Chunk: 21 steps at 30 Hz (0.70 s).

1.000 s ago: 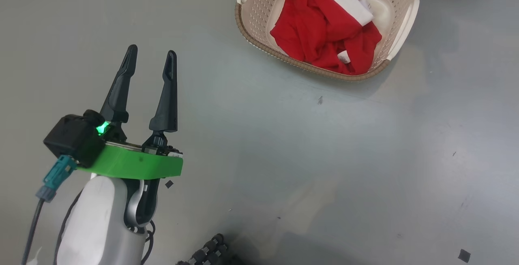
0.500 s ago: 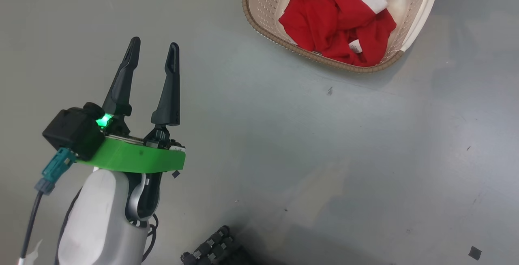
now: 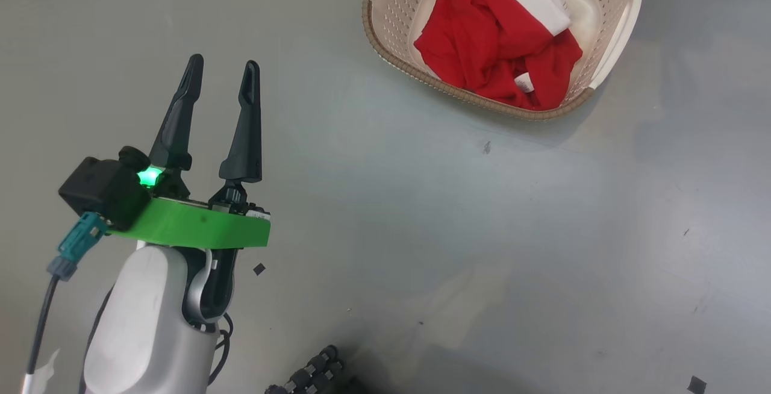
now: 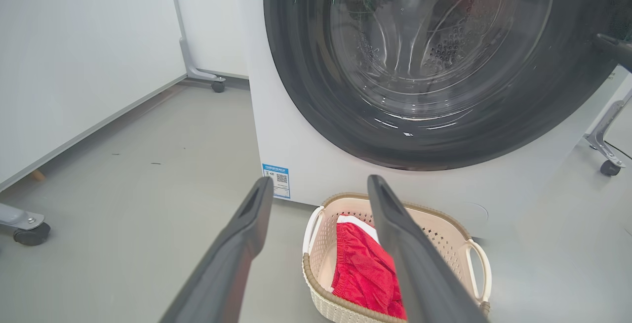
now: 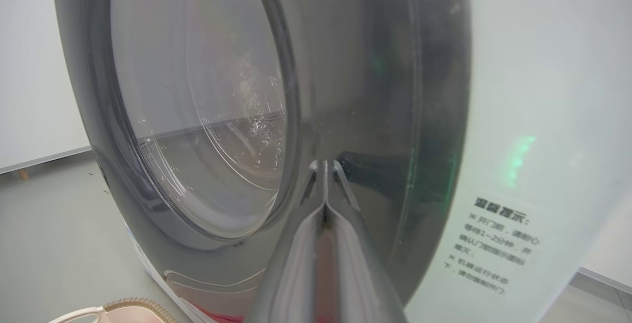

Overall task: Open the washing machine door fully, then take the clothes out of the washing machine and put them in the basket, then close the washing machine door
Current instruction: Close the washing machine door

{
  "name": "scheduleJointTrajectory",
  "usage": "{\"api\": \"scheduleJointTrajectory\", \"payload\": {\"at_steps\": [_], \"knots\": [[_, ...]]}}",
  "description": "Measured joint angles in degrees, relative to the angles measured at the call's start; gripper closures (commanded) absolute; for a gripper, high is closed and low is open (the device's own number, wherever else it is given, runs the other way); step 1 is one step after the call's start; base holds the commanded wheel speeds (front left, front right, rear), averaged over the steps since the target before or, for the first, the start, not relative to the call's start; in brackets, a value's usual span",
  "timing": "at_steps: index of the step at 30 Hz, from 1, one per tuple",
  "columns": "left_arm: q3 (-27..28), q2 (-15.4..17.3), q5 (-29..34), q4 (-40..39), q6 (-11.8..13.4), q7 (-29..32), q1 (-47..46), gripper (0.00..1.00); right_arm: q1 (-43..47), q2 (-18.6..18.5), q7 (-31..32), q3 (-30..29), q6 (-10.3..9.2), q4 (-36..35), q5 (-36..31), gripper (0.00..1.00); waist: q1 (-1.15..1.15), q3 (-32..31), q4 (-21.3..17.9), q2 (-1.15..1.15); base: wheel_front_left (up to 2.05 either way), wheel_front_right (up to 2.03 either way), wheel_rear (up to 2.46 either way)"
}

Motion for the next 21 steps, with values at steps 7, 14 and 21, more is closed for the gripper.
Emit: {"api": "scheduleJointTrajectory", "payload": {"at_steps": [7,14,21], "knots": [[1.74,-0.01,0.78,1.57,0.00,0.00,-0.16,0.00,6.12,1.29,-3.01,-0.03,0.00,3.57,1.24,1.00,0.00,-3.68,-0.67,0.00,0.00,0.00,0.00],[4.27,-0.01,3.60,2.75,0.00,0.00,1.03,0.00,13.06,5.80,-4.46,0.62,0.01,4.63,3.36,1.00,0.00,-9.08,-2.89,0.00,0.00,0.00,0.00],[4.71,1.23,4.72,3.82,0.00,0.00,4.29,0.00,20.13,9.23,-4.65,0.52,-0.01,4.64,5.02,1.00,0.00,-13.76,-6.68,0.00,0.00,0.00,0.00]]}}
